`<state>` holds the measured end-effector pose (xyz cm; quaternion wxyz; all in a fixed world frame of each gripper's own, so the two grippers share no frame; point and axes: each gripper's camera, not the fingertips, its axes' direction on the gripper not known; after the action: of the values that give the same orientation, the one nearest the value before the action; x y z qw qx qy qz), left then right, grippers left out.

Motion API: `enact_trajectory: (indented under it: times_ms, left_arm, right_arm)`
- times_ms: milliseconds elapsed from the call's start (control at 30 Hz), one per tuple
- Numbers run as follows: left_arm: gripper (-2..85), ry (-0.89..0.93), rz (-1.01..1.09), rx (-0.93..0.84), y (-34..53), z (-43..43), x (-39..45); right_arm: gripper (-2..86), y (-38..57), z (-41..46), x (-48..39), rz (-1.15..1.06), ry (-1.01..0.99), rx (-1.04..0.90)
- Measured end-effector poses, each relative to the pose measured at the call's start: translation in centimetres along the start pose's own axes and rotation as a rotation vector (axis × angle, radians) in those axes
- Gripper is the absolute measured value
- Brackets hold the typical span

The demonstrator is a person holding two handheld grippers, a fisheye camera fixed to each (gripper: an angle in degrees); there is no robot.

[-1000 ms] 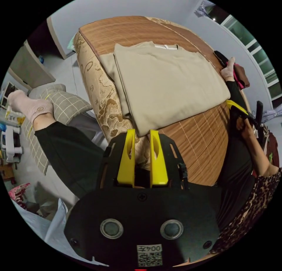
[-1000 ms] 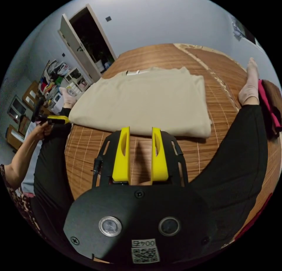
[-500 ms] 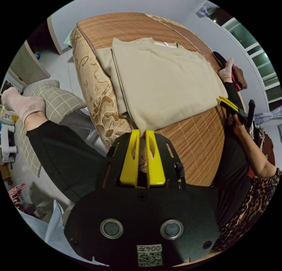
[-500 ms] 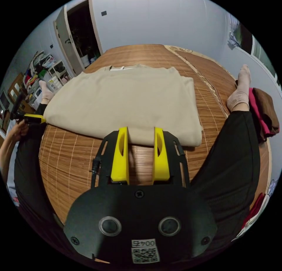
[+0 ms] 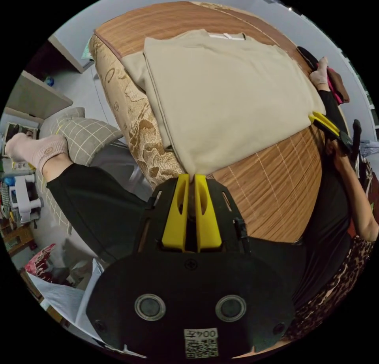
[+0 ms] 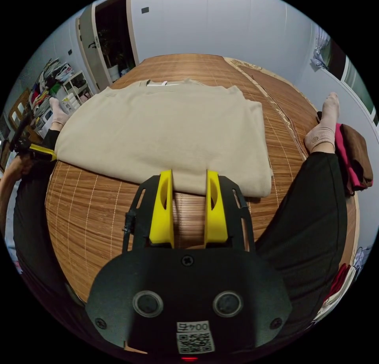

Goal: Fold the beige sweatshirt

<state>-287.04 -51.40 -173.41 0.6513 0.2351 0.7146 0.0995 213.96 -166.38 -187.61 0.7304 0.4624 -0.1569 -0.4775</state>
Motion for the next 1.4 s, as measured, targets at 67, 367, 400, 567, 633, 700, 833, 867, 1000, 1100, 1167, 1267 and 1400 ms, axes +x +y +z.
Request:
enact_trajectory:
  times_ms: [67,367,400,567,633,700,833,867,1000,1100,1167,1267,1400]
  left_arm:
    - [2.7,-0.01,0.012,-0.006,0.0,0.5,-0.4]
    - [3.9,0.028,-0.07,0.126,4.9,-3.1,-5.1]
    - [4.1,0.037,-0.068,0.171,5.3,-3.8,-5.0]
    - [7.8,0.04,-0.008,0.451,4.1,-5.4,-1.5]
    - [8.3,-0.002,0.003,0.468,2.5,-3.6,-0.1]
    - [8.2,-0.037,0.003,0.488,1.3,-1.6,0.8]
    - [7.8,-0.052,-0.048,0.448,-0.5,4.1,0.2]
    - [7.7,-0.043,-0.061,0.447,-0.4,5.6,-0.4]
    - [7.5,0.054,-0.15,0.553,1.5,7.7,-3.2]
    - [7.4,0.063,-0.155,0.559,1.7,8.4,-4.3]
    - [7.4,0.038,-0.141,0.554,1.6,8.8,-4.8]
    - [7.4,0.042,-0.141,0.558,1.7,9.3,-5.9]
    - [7.4,0.054,-0.142,0.564,1.8,9.7,-7.3]
  right_arm:
    - [12.6,0.2,-0.1,0.2,0.002,-0.004,0.001]
    - [12.7,0.5,-1.2,0.6,0.004,-0.007,0.002]
    - [12.7,0.6,-1.3,0.6,0.003,-0.005,0.002]
    - [12.7,0.6,-2.3,0.6,0.001,0.005,0.005]
    - [12.6,0.6,-2.7,0.7,0.001,0.004,0.007]
    - [12.6,0.6,-3.2,0.8,-0.001,0.003,0.009]
    - [12.7,0.5,-4.3,1.0,-0.003,0.004,0.013]
    - [12.7,0.5,-4.6,1.0,-0.004,0.007,0.013]
    - [12.7,0.2,-5.7,1.2,-0.006,0.01,0.012]
    - [12.7,-0.2,-6.8,1.5,0.001,0.004,0.007]
    - [12.4,-0.7,-8.1,1.8,0.007,-0.003,0.001]
    - [10.6,-1.6,-10.8,3.2,0.05,-0.066,-0.036]
    - [11.5,-2.4,-16.8,5.4,0.007,-0.137,-0.042]
